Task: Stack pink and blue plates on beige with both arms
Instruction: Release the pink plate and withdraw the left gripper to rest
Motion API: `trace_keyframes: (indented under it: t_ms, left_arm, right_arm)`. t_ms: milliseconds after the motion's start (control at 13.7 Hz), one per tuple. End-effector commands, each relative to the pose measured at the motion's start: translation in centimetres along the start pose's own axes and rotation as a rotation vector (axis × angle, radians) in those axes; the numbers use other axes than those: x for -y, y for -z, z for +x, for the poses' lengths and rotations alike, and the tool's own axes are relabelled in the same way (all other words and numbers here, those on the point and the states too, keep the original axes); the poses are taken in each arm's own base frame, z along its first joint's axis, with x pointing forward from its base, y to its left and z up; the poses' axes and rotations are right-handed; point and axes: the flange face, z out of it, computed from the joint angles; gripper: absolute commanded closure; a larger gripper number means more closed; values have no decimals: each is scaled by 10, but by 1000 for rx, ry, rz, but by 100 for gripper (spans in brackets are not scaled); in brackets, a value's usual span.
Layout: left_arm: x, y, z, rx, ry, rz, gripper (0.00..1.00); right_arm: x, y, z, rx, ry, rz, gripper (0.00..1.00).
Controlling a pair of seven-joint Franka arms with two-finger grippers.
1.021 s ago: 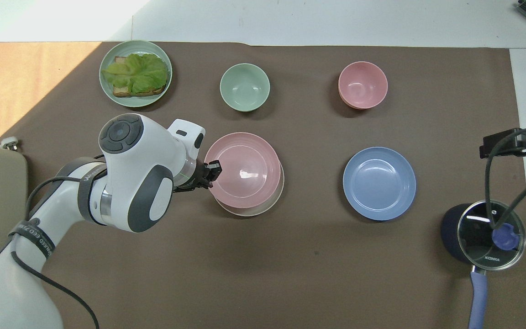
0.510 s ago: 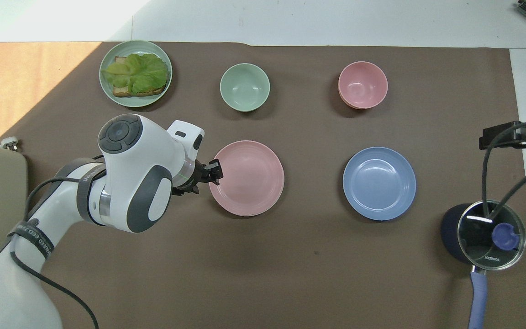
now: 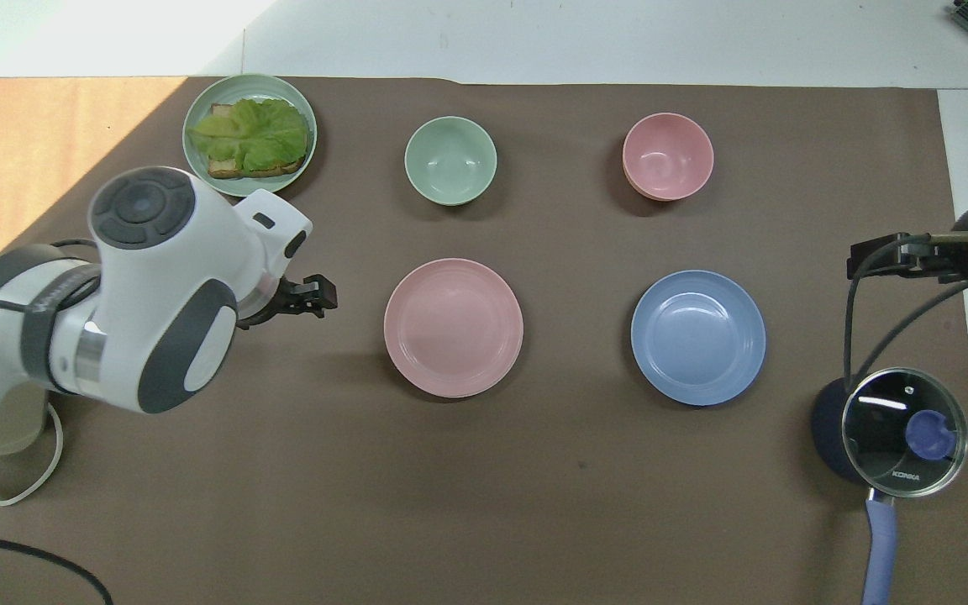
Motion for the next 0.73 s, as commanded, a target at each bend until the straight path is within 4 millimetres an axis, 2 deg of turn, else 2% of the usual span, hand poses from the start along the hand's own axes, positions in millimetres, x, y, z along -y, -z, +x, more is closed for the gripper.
trace_keyframes:
  t_ms: [0,219,365,510,656]
  left_arm:
    - [77,63,-6,-54,-73,13,0]
    - [132,127,5,-92,4,0,0]
    - [158,134,8,-97,-24,-21,0]
    - [160,138,3,-91,-56,-19,0]
    - [162,137,2,-87,-53,-19,0]
  right_arm:
    - [2,-51,-13,-1,24,-3,0]
    - [0,-127,-26,-20,37,4,0]
    - [-1,-159,-38,-29,36,5,0]
    - [-4,-193,-42,-14,31,10,2]
    - [-4,-214,-44,-8,32,12,10]
